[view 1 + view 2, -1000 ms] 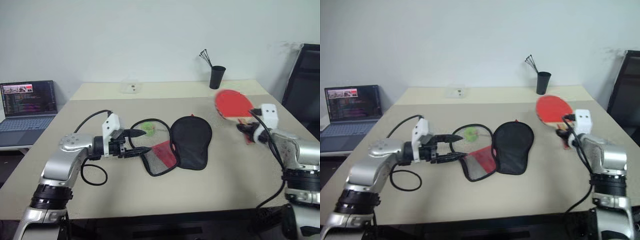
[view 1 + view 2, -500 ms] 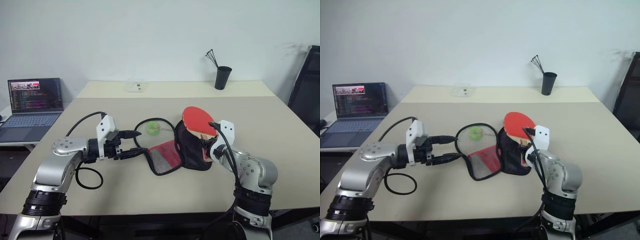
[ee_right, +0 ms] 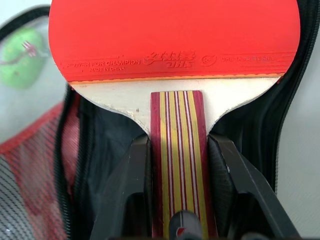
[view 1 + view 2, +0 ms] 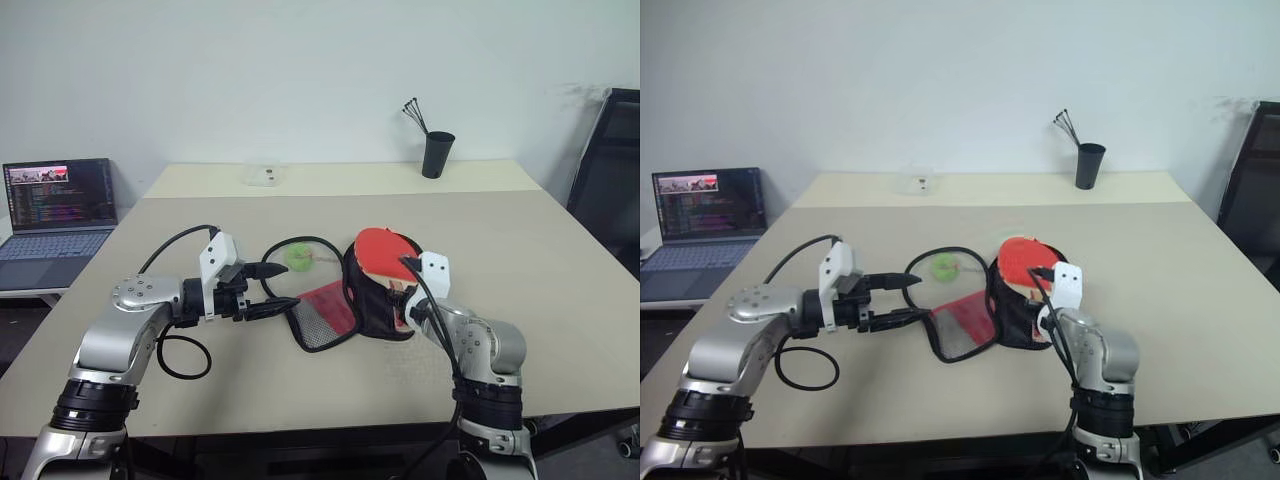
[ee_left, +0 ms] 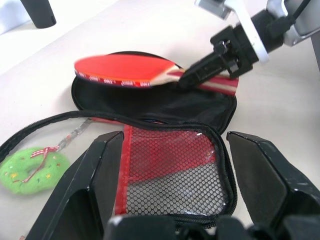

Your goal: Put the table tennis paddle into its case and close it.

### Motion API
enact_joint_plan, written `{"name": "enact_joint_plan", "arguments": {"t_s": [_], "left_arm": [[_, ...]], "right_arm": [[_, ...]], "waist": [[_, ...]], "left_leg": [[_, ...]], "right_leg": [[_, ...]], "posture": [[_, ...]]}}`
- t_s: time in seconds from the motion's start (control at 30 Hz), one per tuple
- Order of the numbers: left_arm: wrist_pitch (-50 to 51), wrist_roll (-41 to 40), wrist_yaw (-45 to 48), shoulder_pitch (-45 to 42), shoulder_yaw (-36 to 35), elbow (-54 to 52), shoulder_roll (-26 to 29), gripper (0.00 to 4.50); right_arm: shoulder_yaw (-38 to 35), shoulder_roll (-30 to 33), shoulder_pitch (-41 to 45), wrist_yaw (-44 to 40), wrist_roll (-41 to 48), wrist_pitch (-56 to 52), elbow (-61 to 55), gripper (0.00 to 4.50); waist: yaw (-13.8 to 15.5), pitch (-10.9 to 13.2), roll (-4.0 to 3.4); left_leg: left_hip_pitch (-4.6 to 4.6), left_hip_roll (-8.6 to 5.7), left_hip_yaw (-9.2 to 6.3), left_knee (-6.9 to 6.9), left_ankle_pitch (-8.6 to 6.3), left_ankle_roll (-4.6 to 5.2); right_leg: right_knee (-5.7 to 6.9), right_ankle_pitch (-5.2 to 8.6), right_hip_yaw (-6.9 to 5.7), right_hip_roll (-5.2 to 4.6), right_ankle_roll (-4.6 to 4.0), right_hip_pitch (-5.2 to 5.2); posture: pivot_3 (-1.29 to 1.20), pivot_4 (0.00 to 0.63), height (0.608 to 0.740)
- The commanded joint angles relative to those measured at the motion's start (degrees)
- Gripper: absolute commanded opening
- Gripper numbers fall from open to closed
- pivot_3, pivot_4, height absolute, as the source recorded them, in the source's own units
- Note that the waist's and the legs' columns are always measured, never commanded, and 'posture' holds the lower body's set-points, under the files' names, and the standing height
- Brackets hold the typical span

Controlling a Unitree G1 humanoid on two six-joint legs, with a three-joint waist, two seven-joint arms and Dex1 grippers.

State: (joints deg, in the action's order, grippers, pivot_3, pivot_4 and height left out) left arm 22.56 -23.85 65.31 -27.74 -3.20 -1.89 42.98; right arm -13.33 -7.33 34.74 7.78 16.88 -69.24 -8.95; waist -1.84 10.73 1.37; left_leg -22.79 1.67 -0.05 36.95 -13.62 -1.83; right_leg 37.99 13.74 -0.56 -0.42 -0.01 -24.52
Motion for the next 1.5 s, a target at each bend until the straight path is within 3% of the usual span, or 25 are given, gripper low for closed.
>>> {"name": "enact_joint_plan", "arguments": {"t_s": [0.03,0.27,0.6,0.77,0.9,1.17,1.27,1.5], "left_arm": [[-0.1,-0.6,-0.4,-1.0,-0.6,-2.2,0.3,3.61],[-0.3,-0.5,-0.5,-1.1,-0.3,-2.0,0.3,3.61],[-0.7,-0.4,-0.7,-0.9,-0.3,-1.7,0.4,3.61],[-0.6,-0.5,-1.4,0.0,-0.7,-2.0,0.4,3.61],[-2.5,2.4,-4.1,2.0,-1.5,1.0,1.0,3.61],[-6.2,7.5,-7.0,2.8,-0.7,8.5,1.6,3.61],[-8.0,11.6,-9.4,1.4,1.1,13.2,1.3,3.0],[-9.2,15.7,-11.0,-2.7,4.2,22.1,-1.4,0.58]], "right_arm": [[1.4,-1.4,0.5,-0.1,0.1,2.9,-1.4,1.14],[1.7,-1.5,0.2,0.7,-0.2,4.5,0.5,1.14],[3.7,-1.9,-0.6,2.3,-0.4,6.3,-0.8,4.44],[5.1,-1.6,-0.9,-0.2,2.4,5.3,-6.3,4.47],[6.9,8.4,0.2,-13.1,10.4,0.2,-15.6,4.47],[7.0,36.4,-2.7,-37.5,20.4,1.4,-23.3,4.47],[5.7,43.1,-5.0,-43.6,22.1,4.2,-23.5,4.5],[6.2,46.9,-5.1,-45.8,21.8,8.3,-20.9,4.5]], "waist": [[0.0,0.0,0.0],[0.0,0.0,0.0],[0.0,0.0,0.01],[0.0,0.0,0.01],[0.0,0.0,0.0],[0.2,0.0,0.03],[0.2,0.0,0.04],[0.1,0.0,0.06]], "left_leg": [[0.0,0.0,-0.01,0.0,0.0,0.0],[0.0,0.0,0.0,0.0,0.0,0.0],[0.0,0.0,-0.01,0.0,0.0,0.0],[0.0,0.01,-0.02,0.0,0.0,0.01],[0.0,0.04,-0.02,0.0,-0.01,0.01],[0.0,-0.01,-0.04,0.0,-0.04,0.07],[0.0,-0.04,0.0,0.0,-0.11,0.18],[0.04,-0.02,0.03,0.04,-0.11,0.19]], "right_leg": [[0.0,0.0,0.0,0.0,0.0,0.0],[0.0,0.0,0.0,0.0,0.0,0.0],[0.0,0.0,-0.01,0.0,0.0,0.0],[-0.01,0.0,0.0,0.0,0.01,0.0],[-0.02,0.0,-0.01,0.0,0.01,-0.01],[-0.1,0.02,-0.07,-0.03,0.0,0.02],[-0.14,0.02,-0.05,0.0,0.01,0.03],[-0.09,0.02,-0.03,0.06,0.01,0.05]], "posture": [[0.0,0.15,0.74],[0.0,0.15,0.74],[0.0,0.15,0.74],[0.0,0.15,0.74],[0.0,0.15,0.74],[0.0,0.15,0.74],[0.0,0.15,0.74],[0.0,0.15,0.74]]}}
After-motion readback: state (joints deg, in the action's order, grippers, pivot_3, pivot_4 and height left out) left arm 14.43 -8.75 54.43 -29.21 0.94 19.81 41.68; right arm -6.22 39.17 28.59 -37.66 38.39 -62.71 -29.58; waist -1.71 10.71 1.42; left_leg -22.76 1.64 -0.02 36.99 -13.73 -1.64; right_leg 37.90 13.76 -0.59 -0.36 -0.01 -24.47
